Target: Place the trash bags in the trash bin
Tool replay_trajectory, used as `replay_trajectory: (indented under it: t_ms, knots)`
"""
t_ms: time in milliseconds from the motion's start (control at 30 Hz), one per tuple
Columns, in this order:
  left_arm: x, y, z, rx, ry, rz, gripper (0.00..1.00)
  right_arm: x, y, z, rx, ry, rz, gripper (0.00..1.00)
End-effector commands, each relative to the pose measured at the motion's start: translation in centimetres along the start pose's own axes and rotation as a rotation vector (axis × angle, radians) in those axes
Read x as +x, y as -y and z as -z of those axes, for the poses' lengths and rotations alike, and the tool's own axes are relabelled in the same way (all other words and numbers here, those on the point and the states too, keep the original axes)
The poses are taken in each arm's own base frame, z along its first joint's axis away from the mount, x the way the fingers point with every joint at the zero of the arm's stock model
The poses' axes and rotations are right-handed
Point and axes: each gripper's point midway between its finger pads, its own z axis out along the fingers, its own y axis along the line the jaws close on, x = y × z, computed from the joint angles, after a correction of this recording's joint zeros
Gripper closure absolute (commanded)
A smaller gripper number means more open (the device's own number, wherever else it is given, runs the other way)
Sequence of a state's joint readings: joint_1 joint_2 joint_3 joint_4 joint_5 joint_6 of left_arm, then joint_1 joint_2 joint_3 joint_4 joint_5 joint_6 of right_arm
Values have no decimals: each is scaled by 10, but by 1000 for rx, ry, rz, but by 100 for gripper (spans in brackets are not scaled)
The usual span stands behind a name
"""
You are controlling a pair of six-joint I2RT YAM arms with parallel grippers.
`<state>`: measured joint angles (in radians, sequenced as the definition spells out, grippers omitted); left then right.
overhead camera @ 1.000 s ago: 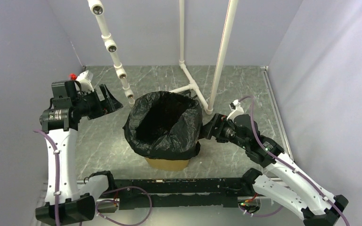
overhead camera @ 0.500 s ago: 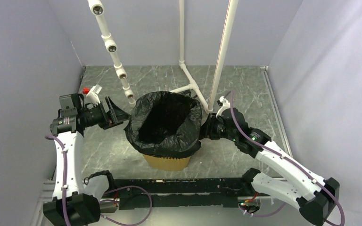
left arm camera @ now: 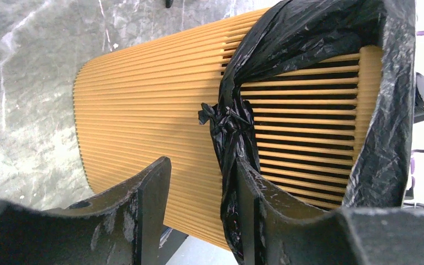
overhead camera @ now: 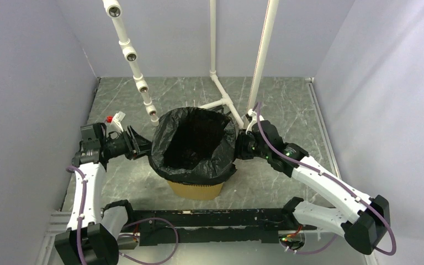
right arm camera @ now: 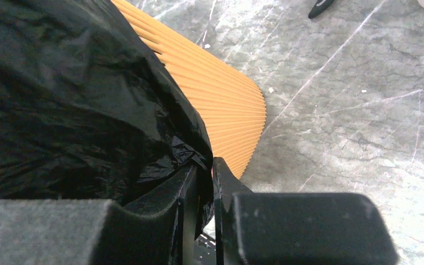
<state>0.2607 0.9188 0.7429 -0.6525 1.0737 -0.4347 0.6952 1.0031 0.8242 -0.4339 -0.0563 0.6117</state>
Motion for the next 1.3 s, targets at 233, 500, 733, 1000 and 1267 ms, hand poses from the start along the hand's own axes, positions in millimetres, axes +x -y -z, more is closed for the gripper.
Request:
replay_trajectory:
  t_ms: [233,500,733,1000,1267]
  knots:
    - [10,10,-6,103,-18,-68,56,-14,-6,-11,-6,31,-10,83]
    - [24,-7,-25,49,13,82,73,-19,13,-26,97,67,-50,81]
    - [39,-37,-29,-106,82,167,83,-6,27,-42,119,61,-92,79]
    - [48,-50,-40,-156,45,173,81,21,39,-60,127,-15,-119,76]
    - [58,-73,-48,-247,27,193,84,33,52,-71,155,-46,-123,73]
